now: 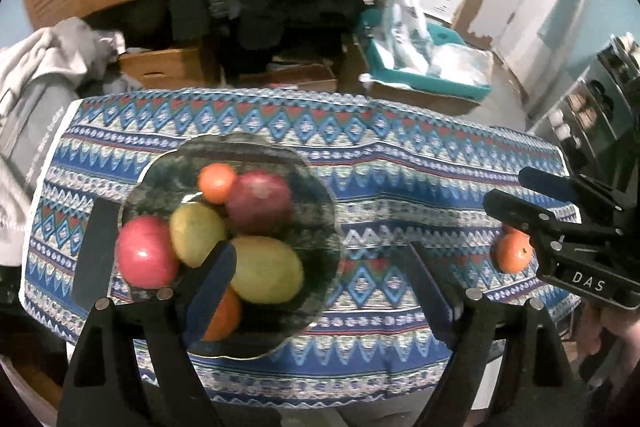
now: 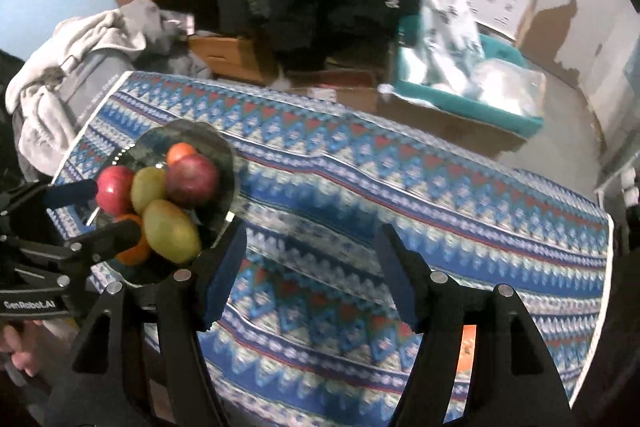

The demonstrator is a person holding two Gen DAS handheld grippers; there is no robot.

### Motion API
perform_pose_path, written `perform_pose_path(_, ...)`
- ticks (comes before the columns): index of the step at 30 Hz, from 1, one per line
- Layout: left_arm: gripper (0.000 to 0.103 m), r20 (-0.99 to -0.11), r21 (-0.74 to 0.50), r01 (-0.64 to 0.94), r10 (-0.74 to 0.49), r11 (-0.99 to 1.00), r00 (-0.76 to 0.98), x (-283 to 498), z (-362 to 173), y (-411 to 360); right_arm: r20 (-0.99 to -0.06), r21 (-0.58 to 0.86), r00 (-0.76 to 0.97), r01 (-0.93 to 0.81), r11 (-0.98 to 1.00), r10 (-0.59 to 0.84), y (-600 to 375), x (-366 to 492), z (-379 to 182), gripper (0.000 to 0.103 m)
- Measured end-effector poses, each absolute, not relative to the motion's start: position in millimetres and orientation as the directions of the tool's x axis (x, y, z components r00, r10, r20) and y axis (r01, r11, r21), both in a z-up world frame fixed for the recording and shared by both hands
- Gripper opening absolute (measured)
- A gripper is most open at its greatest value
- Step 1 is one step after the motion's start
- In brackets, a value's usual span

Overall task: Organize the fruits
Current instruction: 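Move both open tools back over the last two oranges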

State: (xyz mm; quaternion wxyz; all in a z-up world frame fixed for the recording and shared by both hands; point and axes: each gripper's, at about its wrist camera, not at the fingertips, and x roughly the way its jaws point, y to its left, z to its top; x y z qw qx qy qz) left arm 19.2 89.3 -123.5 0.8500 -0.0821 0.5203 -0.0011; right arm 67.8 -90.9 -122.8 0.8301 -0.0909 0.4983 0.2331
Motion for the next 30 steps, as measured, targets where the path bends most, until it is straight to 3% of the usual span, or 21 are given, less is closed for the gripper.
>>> perform_pose_path(15, 0.087, -0.905, -0.098, 0.092, -0.127, 0.991, 0.405, 25.7, -136.1, 1.2, -0.904, 0.067, 0.373, -0.353, 0.933, 0.206, -186.8, 67.2, -147.9, 0.073)
perform_pose_path(30, 0.087, -0.938, -0.084, 0.179, -0.139, 0.98, 0.318, 36.4, -179.0, -42.1, -0.958, 0.055, 0.255, -0.285, 0.957, 0.131, -228.5, 71.6, -208.8, 0.076)
